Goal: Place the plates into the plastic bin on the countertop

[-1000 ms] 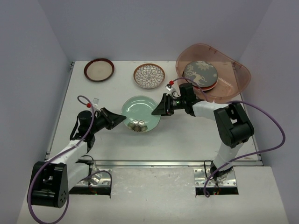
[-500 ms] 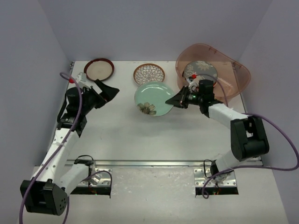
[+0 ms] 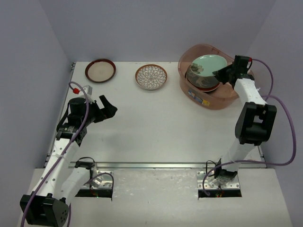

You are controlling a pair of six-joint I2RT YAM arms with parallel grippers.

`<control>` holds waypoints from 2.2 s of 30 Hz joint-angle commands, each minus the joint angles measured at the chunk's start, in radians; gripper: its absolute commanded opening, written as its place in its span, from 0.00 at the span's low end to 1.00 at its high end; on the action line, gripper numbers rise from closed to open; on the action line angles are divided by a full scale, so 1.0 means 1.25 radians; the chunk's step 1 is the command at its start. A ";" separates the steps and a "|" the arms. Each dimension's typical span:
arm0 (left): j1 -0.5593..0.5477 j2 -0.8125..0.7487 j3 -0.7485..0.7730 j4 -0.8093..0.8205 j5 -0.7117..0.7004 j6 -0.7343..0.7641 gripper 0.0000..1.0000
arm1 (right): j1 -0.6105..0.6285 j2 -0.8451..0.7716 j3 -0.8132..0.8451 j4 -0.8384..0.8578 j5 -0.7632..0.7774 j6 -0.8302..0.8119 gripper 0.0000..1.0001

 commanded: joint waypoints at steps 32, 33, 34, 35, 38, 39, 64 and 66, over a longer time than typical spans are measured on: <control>-0.028 -0.003 0.004 0.021 0.000 0.021 1.00 | 0.019 0.336 0.385 -0.319 -0.085 -0.233 0.99; -0.028 -0.001 0.005 0.021 -0.001 0.022 1.00 | 0.022 0.317 0.389 -0.343 -0.043 -0.242 0.99; -0.028 0.000 0.005 0.021 -0.003 0.022 1.00 | 0.025 0.299 0.386 -0.354 0.016 -0.250 0.99; -0.028 0.000 0.005 0.021 -0.005 0.021 1.00 | 0.029 0.271 0.375 -0.358 0.087 -0.256 0.99; -0.028 -0.005 0.005 0.018 -0.017 0.019 1.00 | 0.052 0.162 0.329 -0.331 0.212 -0.281 0.99; -0.028 -0.004 0.006 0.017 -0.022 0.018 1.00 | 0.060 0.126 0.333 -0.329 0.237 -0.293 0.99; -0.023 0.128 0.268 -0.202 -0.443 -0.219 1.00 | 0.548 -0.348 -0.503 0.390 0.192 -0.051 0.99; -0.023 0.135 0.272 -0.181 -0.400 -0.170 1.00 | 0.567 -0.260 -0.480 0.397 0.193 -0.023 0.99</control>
